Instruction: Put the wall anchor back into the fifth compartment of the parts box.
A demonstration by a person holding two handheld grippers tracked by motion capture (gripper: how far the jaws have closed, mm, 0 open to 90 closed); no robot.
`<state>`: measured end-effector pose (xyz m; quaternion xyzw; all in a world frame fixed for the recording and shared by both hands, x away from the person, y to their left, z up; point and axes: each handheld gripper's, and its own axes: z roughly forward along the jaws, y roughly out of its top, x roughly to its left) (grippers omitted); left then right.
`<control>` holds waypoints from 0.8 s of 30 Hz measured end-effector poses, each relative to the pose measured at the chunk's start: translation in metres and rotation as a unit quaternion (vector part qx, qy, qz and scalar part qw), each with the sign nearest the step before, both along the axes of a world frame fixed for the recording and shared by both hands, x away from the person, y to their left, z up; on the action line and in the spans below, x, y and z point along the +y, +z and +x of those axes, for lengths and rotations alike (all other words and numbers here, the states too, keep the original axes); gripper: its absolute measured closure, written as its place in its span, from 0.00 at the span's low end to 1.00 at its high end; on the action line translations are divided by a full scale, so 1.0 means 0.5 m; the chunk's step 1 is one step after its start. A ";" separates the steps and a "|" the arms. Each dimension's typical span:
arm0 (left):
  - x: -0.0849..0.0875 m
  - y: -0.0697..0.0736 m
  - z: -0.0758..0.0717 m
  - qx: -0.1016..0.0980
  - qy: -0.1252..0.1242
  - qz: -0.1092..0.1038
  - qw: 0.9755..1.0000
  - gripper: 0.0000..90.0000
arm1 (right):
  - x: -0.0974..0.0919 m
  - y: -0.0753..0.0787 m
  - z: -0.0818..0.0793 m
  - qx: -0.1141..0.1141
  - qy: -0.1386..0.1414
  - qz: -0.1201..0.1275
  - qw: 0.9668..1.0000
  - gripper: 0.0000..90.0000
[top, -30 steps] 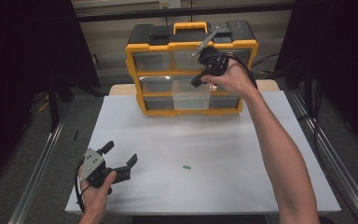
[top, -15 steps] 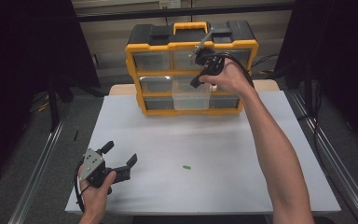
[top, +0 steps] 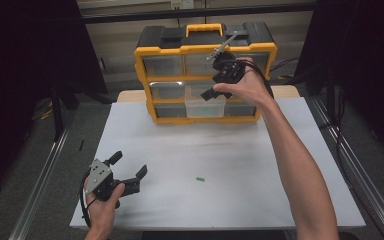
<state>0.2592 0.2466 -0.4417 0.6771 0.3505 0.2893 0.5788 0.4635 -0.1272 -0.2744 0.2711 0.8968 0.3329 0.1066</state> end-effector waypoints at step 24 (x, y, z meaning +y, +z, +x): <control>0.001 -0.001 0.001 0.003 0.005 0.005 1.000 0.03 | -0.085 -0.075 -0.120 -0.065 -0.028 0.075 0.995 0.06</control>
